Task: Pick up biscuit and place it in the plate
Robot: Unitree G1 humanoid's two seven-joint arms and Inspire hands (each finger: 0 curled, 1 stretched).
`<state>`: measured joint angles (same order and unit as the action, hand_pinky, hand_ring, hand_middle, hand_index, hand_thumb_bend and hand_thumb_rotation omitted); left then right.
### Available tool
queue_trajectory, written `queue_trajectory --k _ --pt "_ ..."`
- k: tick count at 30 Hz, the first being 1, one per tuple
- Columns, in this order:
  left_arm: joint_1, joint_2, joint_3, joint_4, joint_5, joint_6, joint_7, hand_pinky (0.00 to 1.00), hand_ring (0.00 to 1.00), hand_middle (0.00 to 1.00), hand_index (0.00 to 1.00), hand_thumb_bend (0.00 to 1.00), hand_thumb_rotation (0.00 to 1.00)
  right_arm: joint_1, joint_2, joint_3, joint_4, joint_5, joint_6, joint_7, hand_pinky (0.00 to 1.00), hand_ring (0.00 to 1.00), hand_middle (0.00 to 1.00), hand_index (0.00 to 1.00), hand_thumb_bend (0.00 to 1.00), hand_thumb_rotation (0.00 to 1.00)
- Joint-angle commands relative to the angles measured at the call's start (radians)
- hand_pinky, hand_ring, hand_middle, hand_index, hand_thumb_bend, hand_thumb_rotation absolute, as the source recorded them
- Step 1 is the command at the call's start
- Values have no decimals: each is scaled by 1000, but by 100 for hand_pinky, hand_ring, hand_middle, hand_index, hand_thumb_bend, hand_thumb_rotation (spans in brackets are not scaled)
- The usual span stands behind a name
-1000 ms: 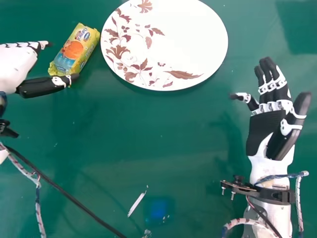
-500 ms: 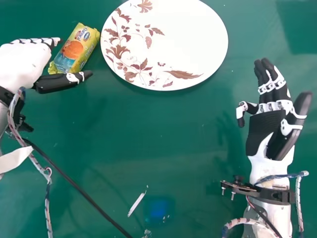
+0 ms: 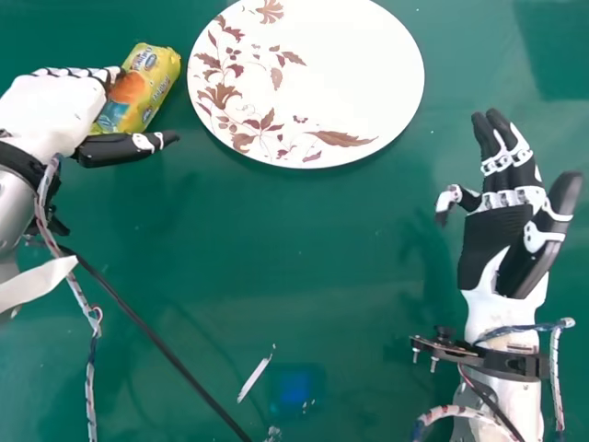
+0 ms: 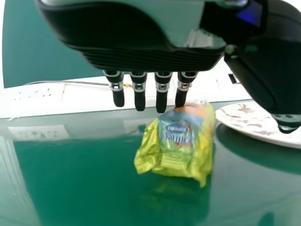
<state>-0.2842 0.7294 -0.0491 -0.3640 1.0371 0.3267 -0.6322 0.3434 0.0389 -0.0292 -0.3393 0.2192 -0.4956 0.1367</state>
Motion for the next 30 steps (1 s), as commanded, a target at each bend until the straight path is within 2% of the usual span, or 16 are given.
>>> queue_trajectory --k 1,8,12,17,21,30 --pt "16 -13 -14 30 -17 -11 12 100 100 100 100 100 79 23 -1 -4 -4 4 -4 0 0 89 88 85 100 56" --pt "23 -26 -17 80 -35 -20 79 100 100 100 100 100 80 28 -3 -11 -11 2 0 -4 0 92 90 85 100 54" --pt "19 -37 -25 106 -25 -1 104 100 100 100 100 100 80 24 -5 -17 -1 5 -13 2 0 95 92 86 100 54" --pt "21 -69 -30 128 -1 34 178 100 100 100 100 100 80 26 -12 -22 -1 14 -12 9 0 97 93 88 100 57" --pt "16 -79 -34 140 5 52 186 100 100 100 100 100 80 26 -14 -25 -7 17 -5 6 0 100 94 90 100 60" --pt "2 -92 -36 185 -6 64 197 100 100 100 100 100 79 14 -28 -35 7 45 -12 30 0 100 94 89 100 58"
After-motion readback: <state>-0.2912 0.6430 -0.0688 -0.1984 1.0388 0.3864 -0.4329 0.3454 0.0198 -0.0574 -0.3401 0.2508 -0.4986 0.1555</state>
